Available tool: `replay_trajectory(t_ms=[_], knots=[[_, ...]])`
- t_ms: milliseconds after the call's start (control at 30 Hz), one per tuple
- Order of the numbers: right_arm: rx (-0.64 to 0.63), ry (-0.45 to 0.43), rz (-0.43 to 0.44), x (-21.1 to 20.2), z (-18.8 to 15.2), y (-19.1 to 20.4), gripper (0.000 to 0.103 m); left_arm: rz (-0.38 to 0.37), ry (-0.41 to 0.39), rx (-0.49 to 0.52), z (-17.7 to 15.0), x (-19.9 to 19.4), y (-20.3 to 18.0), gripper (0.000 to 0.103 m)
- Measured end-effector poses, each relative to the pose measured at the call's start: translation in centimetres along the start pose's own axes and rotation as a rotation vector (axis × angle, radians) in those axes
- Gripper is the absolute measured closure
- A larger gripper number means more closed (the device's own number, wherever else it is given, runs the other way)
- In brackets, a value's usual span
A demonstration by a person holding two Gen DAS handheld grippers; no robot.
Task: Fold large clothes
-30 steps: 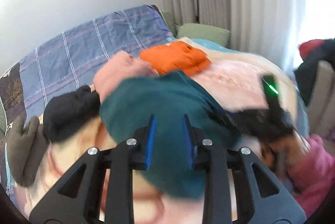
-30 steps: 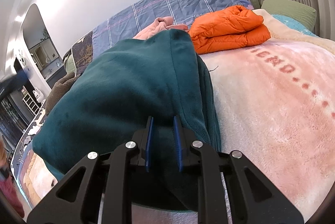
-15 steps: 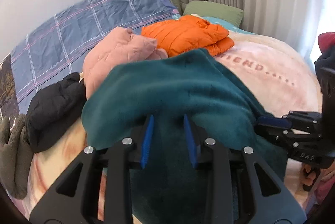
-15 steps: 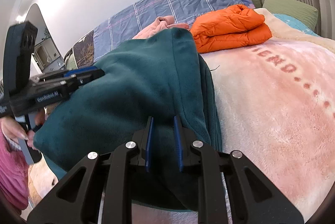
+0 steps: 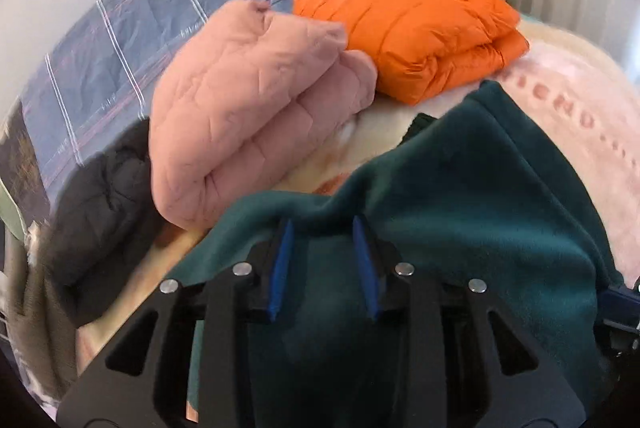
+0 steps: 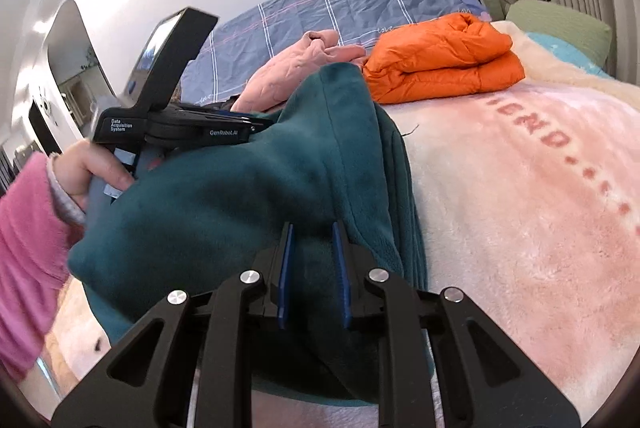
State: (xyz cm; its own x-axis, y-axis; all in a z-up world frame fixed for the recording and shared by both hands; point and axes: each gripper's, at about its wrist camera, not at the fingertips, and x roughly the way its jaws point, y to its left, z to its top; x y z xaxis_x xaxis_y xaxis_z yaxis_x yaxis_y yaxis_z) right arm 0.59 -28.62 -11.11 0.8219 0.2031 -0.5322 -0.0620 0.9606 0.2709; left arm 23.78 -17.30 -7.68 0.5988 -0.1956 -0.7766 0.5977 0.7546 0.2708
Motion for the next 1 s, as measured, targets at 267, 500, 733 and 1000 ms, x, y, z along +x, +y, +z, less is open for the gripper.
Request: replay_trajectory(t_ms=[267, 500, 733, 1000], knots=[[0.0, 0.002, -0.011, 0.0, 0.0, 0.0, 0.084, -0.012, -0.039, -0.005, 0.4, -1.3, 0.3, 0.073], [0.0, 0.003, -0.012, 0.0, 0.1, -0.1, 0.084, -0.161, -0.193, 0.114, 6.1, -6.3, -3.2, 0.056], [0.007, 0.005, -0.042, 0.5, 0.2, -0.3, 0.083, -0.084, 0.069, 0.229, 6.3, 4.0, -7.1, 0.041], [-0.023, 0.0, -0.067, 0.4, 0.0, 0.2, 0.083, -0.022, 0.001, 0.237, 5.3, 2.3, -7.4, 0.04]])
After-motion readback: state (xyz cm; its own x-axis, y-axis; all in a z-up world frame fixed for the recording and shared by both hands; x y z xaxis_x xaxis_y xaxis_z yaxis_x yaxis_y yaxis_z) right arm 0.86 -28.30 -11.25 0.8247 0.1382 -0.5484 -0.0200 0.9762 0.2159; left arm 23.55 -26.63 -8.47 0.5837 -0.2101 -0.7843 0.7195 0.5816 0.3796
